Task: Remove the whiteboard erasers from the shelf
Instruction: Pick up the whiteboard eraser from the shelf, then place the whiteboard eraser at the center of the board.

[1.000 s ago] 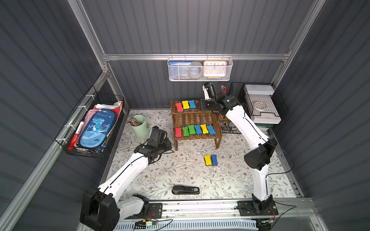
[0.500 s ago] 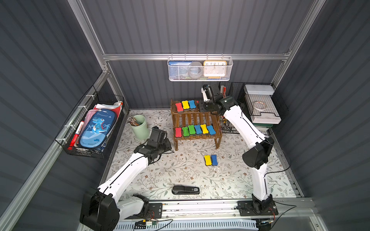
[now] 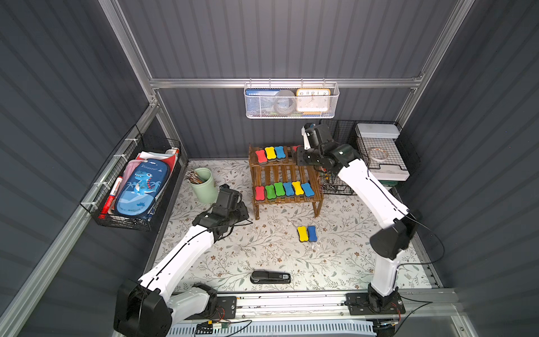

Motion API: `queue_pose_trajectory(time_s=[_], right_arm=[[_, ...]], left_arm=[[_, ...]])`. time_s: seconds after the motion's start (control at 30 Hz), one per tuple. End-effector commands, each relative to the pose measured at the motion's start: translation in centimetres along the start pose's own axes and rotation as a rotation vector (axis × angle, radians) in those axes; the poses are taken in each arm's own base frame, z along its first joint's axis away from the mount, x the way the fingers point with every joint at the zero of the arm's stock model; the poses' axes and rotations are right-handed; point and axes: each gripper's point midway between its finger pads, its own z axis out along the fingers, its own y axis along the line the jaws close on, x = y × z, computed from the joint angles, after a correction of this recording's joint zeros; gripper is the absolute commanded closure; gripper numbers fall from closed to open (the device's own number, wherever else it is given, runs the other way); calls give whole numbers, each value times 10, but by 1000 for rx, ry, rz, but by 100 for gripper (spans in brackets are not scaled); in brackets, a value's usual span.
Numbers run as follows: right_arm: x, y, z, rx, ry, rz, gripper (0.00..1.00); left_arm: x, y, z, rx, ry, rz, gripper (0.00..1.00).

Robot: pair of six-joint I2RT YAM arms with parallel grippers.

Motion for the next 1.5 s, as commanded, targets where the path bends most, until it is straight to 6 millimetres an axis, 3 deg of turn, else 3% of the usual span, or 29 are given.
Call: queue_pose_trajectory(time_s=[0.0, 0.27, 0.47, 0.6, 0.77, 0.97, 1.47], right_arm=[[9, 4, -29, -27, -54, 111, 70], [122, 9, -52, -18, 83, 177, 73], [222, 9, -29, 12, 281, 246, 74], [264, 13, -9, 12, 383, 289, 75], [293, 22, 10, 30, 478, 272, 76], [309, 21, 21, 69, 537, 288, 77], [327, 9, 50, 149, 591, 284, 73]], left_arm=[[-5, 0, -8, -6, -17, 25, 58], [-12, 0, -15, -8, -40, 41, 58], [-16, 0, -21, -8, -58, 49, 58], [-21, -1, -29, -13, -71, 62, 58], [-25, 0, -40, -18, -90, 71, 57], [-21, 5, -43, -26, -89, 61, 57], [-16, 8, -38, -32, -77, 59, 57]])
